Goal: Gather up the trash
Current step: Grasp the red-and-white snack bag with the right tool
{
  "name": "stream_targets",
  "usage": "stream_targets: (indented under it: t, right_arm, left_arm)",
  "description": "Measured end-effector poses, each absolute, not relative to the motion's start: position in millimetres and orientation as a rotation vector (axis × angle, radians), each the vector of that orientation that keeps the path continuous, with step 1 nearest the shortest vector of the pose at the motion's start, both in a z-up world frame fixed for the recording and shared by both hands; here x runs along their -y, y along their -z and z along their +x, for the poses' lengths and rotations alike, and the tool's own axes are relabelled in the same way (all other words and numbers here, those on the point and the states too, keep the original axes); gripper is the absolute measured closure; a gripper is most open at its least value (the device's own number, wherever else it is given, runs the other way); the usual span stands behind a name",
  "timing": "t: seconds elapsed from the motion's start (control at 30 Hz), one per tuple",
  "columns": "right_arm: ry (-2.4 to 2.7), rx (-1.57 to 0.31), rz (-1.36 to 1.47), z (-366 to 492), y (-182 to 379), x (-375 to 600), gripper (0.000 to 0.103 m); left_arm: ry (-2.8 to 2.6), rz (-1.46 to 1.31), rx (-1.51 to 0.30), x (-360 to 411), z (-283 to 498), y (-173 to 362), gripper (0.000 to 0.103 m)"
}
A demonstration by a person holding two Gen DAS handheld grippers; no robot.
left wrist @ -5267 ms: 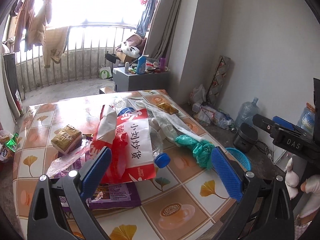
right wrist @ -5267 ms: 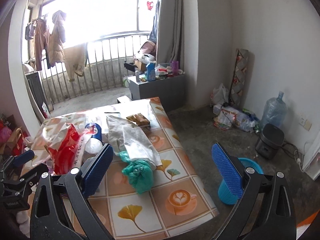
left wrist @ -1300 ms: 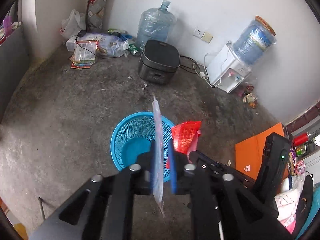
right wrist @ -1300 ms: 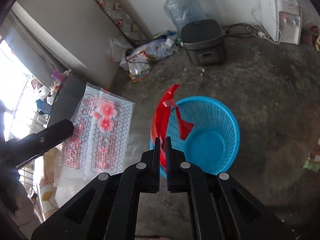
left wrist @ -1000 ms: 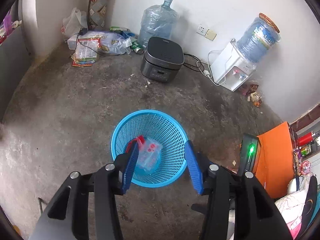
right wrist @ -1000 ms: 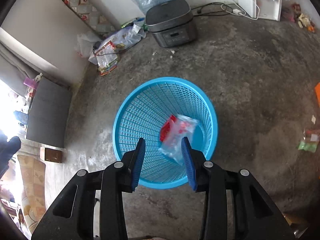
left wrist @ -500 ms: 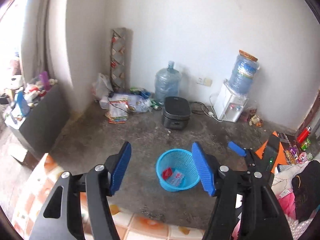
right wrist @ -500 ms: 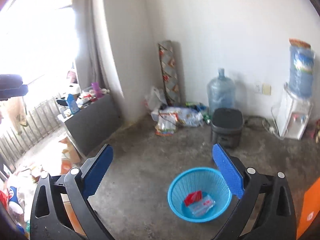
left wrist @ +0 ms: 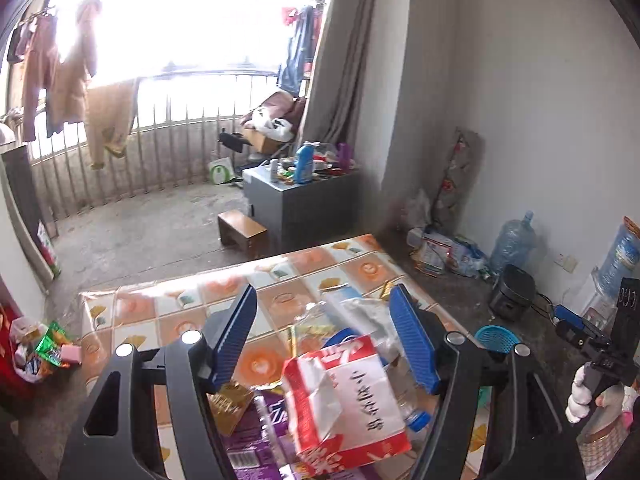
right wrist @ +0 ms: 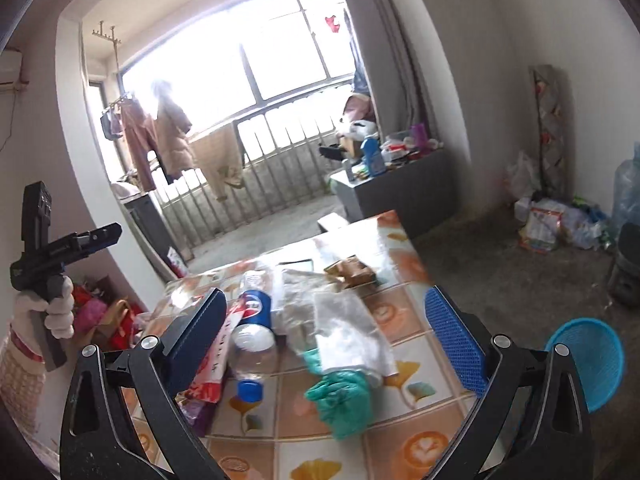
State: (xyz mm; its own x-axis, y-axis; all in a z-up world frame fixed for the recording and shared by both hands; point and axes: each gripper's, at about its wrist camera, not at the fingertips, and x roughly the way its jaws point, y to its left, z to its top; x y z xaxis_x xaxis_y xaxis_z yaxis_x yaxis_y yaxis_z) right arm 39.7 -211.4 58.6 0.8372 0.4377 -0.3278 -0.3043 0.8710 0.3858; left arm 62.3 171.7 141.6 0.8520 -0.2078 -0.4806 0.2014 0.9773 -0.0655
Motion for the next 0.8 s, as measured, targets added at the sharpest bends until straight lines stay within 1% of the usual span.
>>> stream_targets:
  t: [0.13, 0.17, 0.33, 0.4, 0.5, 0.8]
  right_arm:
    - [-0.586, -0.574, 0.383, 52, -42, 157, 0.017]
    - [-0.619, -0.618, 0.399, 56, -38, 145, 0.019]
    - [-0.709, -0.800, 0.442, 71, -17, 94, 0.020]
    - [-0.716, -0.853, 0.454, 78, -11, 81, 0.020]
    - [-0.712, -0.919, 0.477, 91, -3, 68, 0.020]
    - [-0.725, -0.973, 0.461, 100, -13, 46, 0.020]
  left_arm:
    - [0.160, -0.108, -0.599, -214, 46, -91, 0.036]
    - [0.157, -0.125, -0.621, -216, 47, -79, 0.038]
    - [0.182, -0.134, -0.732, -205, 67, -26, 0.050]
    - [0.186, -0.128, -0.769, -202, 81, -9, 0.057]
    - [0.202, -0.118, -0.822, -202, 95, 11, 0.062]
    - [0.276, -0.130, -0.905, -206, 105, 38, 0.064]
